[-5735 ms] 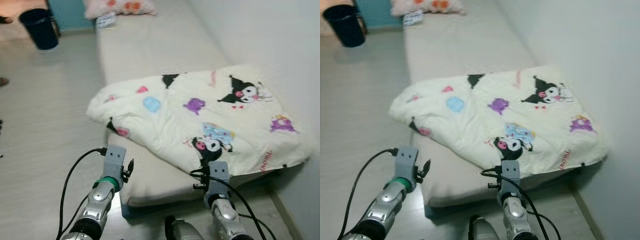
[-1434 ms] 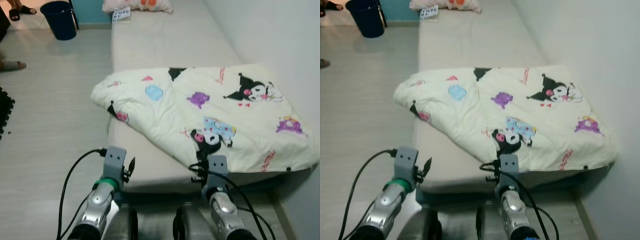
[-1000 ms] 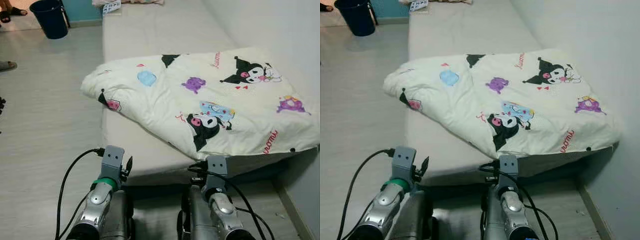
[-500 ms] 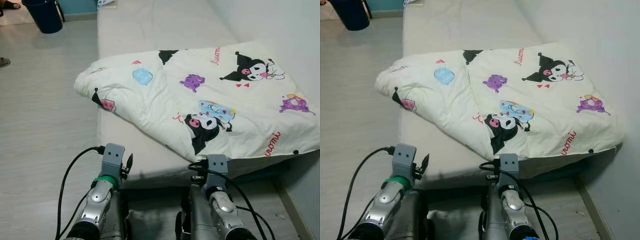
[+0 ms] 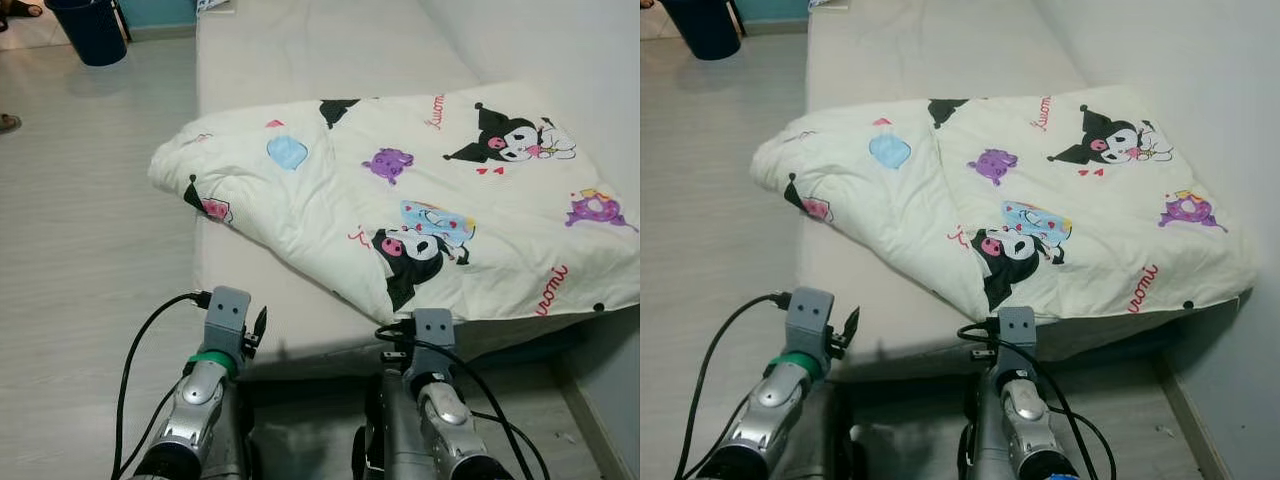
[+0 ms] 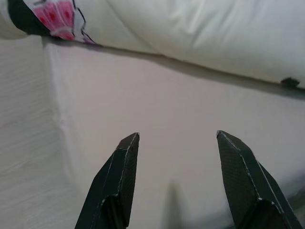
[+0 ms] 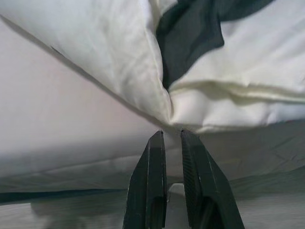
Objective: Clean up the room
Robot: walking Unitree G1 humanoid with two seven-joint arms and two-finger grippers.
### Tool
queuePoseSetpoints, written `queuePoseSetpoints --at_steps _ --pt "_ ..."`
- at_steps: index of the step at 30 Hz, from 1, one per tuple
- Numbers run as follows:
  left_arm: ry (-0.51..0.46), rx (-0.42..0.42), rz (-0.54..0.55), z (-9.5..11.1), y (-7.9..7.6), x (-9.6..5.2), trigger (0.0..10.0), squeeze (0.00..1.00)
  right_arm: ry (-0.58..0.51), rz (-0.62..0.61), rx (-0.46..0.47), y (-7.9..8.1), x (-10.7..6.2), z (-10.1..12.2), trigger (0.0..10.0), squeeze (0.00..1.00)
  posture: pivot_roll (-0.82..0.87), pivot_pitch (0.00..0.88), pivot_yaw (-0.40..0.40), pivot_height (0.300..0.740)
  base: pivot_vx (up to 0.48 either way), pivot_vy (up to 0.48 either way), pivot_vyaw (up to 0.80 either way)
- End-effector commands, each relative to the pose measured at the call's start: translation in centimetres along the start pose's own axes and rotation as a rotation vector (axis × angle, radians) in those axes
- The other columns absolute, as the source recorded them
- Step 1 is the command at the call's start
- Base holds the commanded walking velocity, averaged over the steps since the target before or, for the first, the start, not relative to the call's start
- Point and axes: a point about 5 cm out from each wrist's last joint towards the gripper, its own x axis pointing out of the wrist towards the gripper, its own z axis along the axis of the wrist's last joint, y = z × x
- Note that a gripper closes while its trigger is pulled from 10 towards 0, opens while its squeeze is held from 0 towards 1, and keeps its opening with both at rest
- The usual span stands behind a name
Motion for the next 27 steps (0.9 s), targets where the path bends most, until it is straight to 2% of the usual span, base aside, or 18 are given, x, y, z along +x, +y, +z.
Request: queuePoseSetpoints --at_steps 1,27 --pt "0.033 0.009 -0.004 -0.92 -0.12 -0.51 10.0 0.0 0.013 -0.01 0.014 -0.11 -0.36 -0.58 10.0 0.0 0.0 0.128 0.026 0.584 0.0 0.0 0.0" --pt "0.037 0.024 0.001 -1.29 0.07 -1.01 10.0 0.0 0.012 0.01 0.016 0.66 -0.17 -0.38 10.0 0.0 0.02 0.142 0.015 0.584 0.0 0.0 0.0"
